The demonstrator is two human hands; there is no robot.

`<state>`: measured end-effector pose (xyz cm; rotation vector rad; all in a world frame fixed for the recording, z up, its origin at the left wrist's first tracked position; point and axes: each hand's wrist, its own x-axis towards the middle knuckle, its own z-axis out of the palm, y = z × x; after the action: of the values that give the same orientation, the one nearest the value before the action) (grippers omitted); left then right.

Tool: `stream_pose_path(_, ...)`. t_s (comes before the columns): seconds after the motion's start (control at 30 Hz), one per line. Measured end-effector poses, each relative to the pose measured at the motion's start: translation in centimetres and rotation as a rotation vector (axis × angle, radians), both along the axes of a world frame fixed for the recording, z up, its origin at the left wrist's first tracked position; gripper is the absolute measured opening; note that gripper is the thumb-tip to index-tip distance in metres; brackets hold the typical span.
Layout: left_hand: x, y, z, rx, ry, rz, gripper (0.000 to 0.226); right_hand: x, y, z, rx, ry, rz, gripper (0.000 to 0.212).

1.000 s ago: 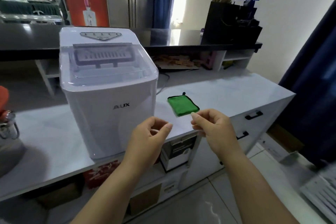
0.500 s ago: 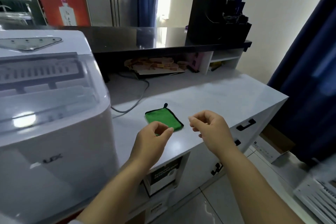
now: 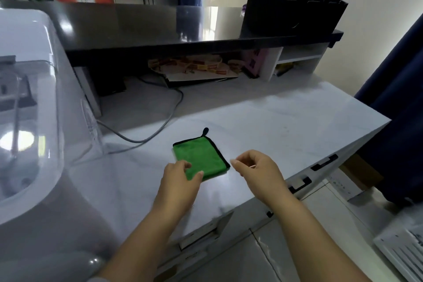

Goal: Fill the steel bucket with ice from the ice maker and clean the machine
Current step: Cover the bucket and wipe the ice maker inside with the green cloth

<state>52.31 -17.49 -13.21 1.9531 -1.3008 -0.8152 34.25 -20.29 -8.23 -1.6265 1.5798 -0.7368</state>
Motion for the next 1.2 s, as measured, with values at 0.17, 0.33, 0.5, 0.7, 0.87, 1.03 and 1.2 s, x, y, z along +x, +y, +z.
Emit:
stream_pose_path(0.17, 0.4, -1.1, -2.1, 0.094, -0.098, 0.117, 0.060, 0.1, -2.6, -1.6, 0.056, 0.079, 0.114, 0.015)
stream_pose_path(0.33, -0.1, -2.2, -2.0, 0.161, -0.113, 0.231, 0.048, 0.2, -5.2, -2.6, 0.097, 0.149, 0.256, 0.016)
stream_pose_path(0.5, -0.8, -2.7, -1.8, 0.200, -0.069, 0.293, 0.024, 0.8, -7.3, -2.9, 0.086, 0.218, 0.373, 0.015)
stream_pose_path(0.7, -1.3, -3.2, -1.4, 0.066, 0.028, 0.345, 0.014, 1.2, -9.2, -3.3, 0.036, 0.289, 0.499, 0.016)
stream_pose_path(0.87, -1.8, -3.5, 0.6, -0.114, 0.101, 0.372, 0.015, 1.5, -10.0, -3.1, -0.076, 0.298, 0.642, 0.041)
stream_pose_path(1.03, -2.2, -3.6, 3.4, -0.293, 0.144, 0.346, 0.022, 1.6, -10.5, -2.9, -0.226, 0.234, 0.830, 0.076)
stream_pose_path(1.2, -3.1, -3.7, 5.5, -0.383, 0.220, 0.342, 0.021, 2.2, -10.4, -2.5, -0.200, 0.080, 0.915, 0.089)
